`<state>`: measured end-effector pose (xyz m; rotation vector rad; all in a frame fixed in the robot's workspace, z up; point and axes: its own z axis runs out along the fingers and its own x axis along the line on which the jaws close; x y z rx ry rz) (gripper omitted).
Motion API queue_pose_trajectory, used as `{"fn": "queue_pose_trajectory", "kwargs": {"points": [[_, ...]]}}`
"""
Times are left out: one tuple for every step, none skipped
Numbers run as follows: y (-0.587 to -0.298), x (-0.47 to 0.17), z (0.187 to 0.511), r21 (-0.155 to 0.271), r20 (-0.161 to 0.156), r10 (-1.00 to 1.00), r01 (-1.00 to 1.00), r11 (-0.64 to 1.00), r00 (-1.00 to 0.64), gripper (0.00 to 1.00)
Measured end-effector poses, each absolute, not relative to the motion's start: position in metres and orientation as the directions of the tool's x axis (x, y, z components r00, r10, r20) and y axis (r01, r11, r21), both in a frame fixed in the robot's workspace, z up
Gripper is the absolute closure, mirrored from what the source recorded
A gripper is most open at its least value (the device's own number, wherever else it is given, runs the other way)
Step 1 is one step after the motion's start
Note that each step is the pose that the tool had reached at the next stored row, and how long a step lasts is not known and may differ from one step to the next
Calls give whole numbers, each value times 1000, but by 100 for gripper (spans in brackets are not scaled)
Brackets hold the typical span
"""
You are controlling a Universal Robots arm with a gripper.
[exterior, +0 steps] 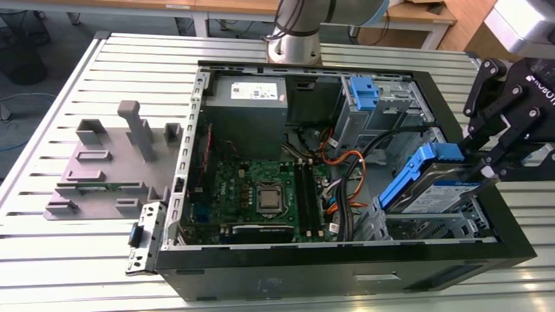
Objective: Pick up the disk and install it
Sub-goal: 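Insert the disk into the insertion slot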
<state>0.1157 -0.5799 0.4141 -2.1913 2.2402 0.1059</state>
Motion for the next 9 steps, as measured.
{"fn": "queue_pose_trajectory", "kwargs": {"points": [[-580,116,412,44,-52,-998,-999,21,-23,65],[-580,116,411,44,-51,-998,-999,21,-23,65],[-580,116,409,44,-51,-998,-999,21,-23,65],[-580,116,407,44,-51,-998,-999,21,-23,65],[-580,116,405,44,-51,-998,-999,21,-23,65],[-580,116,403,44,-51,-998,-999,21,-23,65],[-580,116,401,44,-51,-998,-999,21,-23,65],[-581,116,400,44,-51,-998,-999,21,-23,65],[-581,116,398,44,-51,-998,-999,21,-23,65]]}}
